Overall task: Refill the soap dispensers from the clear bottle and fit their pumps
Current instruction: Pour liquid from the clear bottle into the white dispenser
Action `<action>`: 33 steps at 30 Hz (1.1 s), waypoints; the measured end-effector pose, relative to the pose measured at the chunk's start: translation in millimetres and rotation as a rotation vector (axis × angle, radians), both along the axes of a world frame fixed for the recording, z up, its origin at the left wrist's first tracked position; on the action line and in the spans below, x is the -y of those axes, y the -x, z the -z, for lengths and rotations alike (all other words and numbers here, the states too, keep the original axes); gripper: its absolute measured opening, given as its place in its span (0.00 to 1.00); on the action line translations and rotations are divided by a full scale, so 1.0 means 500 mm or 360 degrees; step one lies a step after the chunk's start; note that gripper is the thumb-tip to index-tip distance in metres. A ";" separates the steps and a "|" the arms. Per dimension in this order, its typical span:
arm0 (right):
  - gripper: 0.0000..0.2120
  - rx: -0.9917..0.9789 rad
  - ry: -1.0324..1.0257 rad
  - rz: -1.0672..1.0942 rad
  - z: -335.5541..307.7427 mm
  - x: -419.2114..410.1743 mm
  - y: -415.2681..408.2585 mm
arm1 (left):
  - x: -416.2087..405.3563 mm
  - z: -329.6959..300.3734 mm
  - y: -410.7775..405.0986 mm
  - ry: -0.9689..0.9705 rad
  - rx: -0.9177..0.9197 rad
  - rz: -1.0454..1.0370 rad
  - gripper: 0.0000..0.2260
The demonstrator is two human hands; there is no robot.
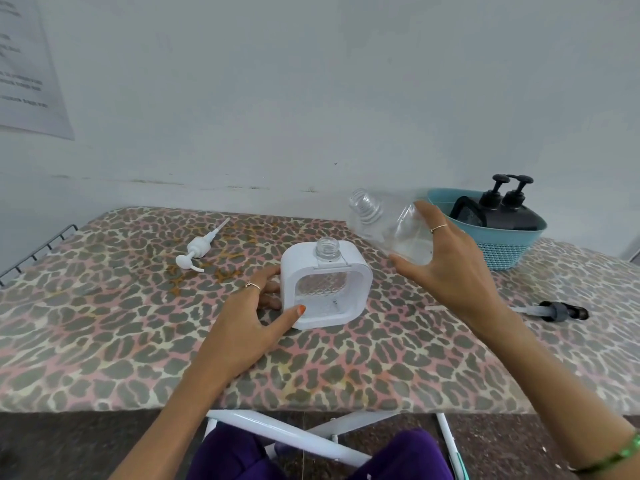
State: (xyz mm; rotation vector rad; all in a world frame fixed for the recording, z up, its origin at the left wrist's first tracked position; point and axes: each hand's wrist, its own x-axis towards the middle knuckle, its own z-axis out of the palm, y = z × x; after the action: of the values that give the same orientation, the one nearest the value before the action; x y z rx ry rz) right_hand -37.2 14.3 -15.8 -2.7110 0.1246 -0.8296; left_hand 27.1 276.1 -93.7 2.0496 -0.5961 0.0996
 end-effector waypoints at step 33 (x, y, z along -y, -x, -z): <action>0.41 0.0196 0.0919 -0.0087 -0.037 0.044 -0.005 | 0.004 -0.008 0.003 -0.0020 -0.0033 0.0001 0.30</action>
State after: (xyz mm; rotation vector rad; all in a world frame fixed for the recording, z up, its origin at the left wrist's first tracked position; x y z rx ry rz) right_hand -34.8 -7.9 2.5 -3.1527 -0.2555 -1.1595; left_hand 25.4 274.3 -89.8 2.0603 -0.5860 0.0745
